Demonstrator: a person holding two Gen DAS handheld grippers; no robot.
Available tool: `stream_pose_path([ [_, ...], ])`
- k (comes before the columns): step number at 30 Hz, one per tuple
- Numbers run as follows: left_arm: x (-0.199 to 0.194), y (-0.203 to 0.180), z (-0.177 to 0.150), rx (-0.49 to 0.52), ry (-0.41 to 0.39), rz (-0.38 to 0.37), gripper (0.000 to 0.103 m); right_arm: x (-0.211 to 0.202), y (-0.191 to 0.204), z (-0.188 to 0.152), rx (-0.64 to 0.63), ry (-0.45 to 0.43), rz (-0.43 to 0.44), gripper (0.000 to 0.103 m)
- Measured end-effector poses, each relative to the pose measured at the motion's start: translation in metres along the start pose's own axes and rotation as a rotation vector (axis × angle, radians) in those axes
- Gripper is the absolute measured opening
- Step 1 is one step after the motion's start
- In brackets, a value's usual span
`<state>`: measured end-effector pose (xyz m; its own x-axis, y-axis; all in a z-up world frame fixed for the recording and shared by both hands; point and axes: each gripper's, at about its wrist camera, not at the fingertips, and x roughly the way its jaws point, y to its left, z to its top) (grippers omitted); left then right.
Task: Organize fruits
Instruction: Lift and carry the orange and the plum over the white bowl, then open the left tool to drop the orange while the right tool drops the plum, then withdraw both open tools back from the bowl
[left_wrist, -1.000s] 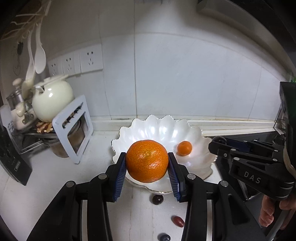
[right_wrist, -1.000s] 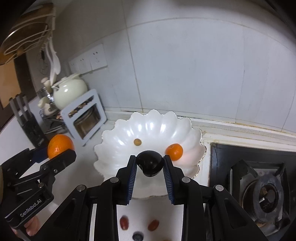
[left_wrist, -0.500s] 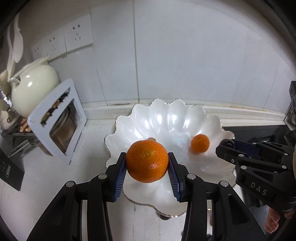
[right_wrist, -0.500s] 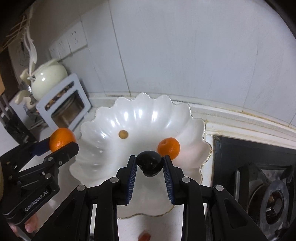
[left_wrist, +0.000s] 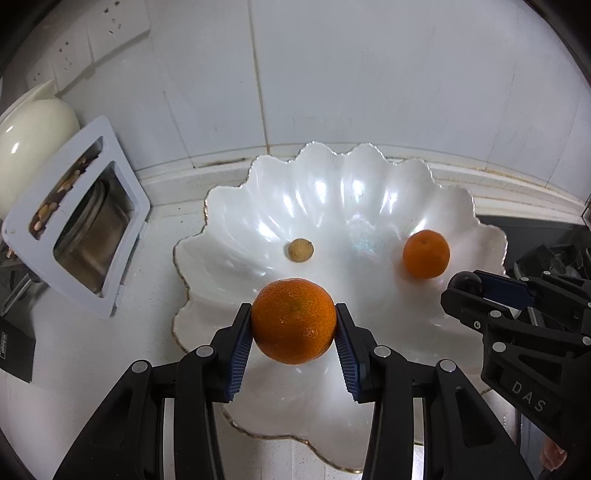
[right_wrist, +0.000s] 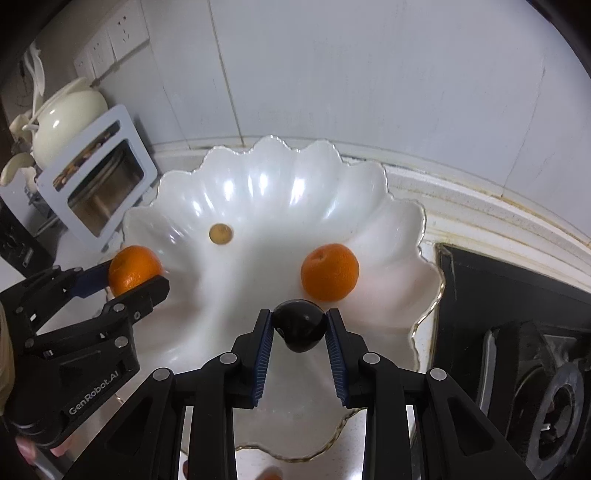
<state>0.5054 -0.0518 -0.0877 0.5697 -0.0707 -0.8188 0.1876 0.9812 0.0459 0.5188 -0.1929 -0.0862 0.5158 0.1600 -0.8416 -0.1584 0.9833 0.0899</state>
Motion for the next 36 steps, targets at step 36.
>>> stream_pose_path([
  [36, -0.087, 0.007, -0.006, -0.050, -0.128, 0.114, 0.076, -0.074, -0.002, -0.016, -0.038, -0.167, -0.051, 0.048],
])
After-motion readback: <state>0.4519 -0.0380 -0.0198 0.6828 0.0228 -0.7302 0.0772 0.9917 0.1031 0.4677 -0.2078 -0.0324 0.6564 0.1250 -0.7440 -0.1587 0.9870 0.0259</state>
